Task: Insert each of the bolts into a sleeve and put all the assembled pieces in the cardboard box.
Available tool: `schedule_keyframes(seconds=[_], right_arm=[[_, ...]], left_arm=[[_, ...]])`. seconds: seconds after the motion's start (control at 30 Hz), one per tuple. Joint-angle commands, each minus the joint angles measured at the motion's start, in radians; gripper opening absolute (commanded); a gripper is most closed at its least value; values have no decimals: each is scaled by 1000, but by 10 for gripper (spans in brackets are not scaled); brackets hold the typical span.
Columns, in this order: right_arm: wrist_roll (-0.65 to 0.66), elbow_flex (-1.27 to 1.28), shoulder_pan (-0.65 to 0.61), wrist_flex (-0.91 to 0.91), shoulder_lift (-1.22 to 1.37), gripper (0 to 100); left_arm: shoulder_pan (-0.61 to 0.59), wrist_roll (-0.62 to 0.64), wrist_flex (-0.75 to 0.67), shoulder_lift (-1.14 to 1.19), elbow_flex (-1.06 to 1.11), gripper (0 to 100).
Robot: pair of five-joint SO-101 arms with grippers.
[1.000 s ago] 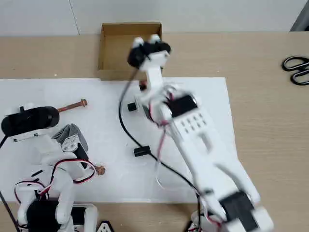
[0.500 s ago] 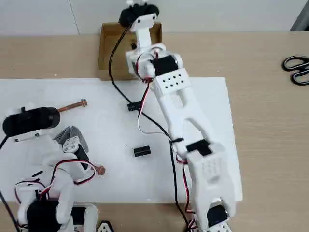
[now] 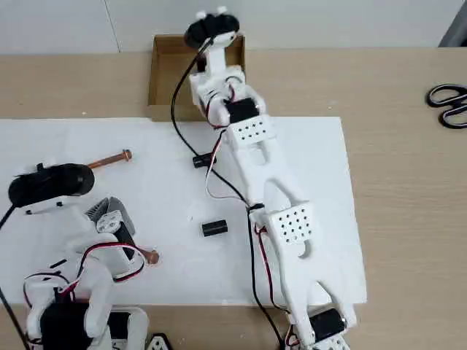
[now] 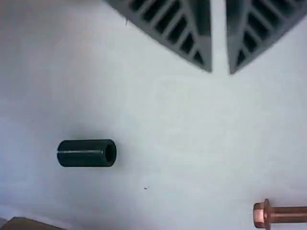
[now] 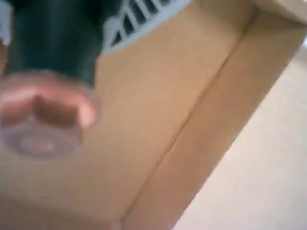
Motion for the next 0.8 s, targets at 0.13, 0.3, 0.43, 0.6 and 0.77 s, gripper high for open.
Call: schedule_keyframes(seconds=[0.13,0.3,0.43,0.6,0.77], right_arm=[[14,-94,-45,-22,35,5],[74,-95,-45,64,38,5],[114,-98,-41,127,33,42],[118,-126,-44,166,33,196],[115,-213,-45,205,35,267]], left_arm=[[-5,-11,3,-5,-8,7],[-6,-11,3,-6,-10,7],[-6,-11,3,-6,-10,7],[-6,-11,3,-6,-10,7],[-6,-11,3,-6,-10,7]])
